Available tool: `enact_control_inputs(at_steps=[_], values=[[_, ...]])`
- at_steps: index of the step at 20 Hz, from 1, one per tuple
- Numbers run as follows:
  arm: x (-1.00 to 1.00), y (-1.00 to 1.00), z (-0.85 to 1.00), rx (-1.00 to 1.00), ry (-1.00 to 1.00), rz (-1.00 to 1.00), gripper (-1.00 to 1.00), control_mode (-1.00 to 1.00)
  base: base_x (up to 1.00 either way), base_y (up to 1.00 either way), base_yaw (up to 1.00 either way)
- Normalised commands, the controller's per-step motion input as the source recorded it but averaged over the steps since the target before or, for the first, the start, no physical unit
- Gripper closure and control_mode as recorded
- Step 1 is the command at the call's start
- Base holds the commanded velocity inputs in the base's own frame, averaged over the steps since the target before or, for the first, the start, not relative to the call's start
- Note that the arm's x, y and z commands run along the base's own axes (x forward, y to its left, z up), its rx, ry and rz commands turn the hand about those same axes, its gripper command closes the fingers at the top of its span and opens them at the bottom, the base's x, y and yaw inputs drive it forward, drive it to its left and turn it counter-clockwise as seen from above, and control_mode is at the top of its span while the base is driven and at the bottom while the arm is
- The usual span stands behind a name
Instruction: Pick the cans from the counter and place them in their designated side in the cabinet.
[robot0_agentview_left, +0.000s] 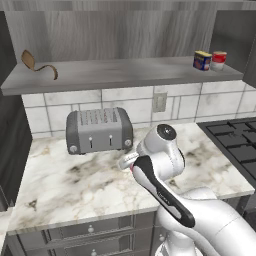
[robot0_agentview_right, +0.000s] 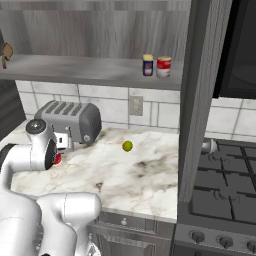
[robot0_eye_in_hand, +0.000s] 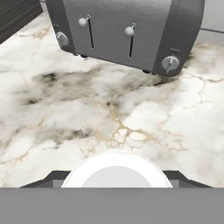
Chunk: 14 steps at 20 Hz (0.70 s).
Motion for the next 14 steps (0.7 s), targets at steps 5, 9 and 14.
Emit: enact_control_inputs(at_steps=[5, 9, 14], values=[[-0.06, -0.13, 0.28, 0.00, -0.09, 0.04, 1.00, -1.00, 0.00, 0.00, 0.00], [-0.11, -0.09, 0.28, 0.00, -0.11, 0.03, 1.00, -1.00, 0.00, 0.00, 0.00], [-0.15, -0.11, 0.25, 0.00, -0.08, 0.02, 1.00, -1.00, 0.00, 0.00, 0.00]])
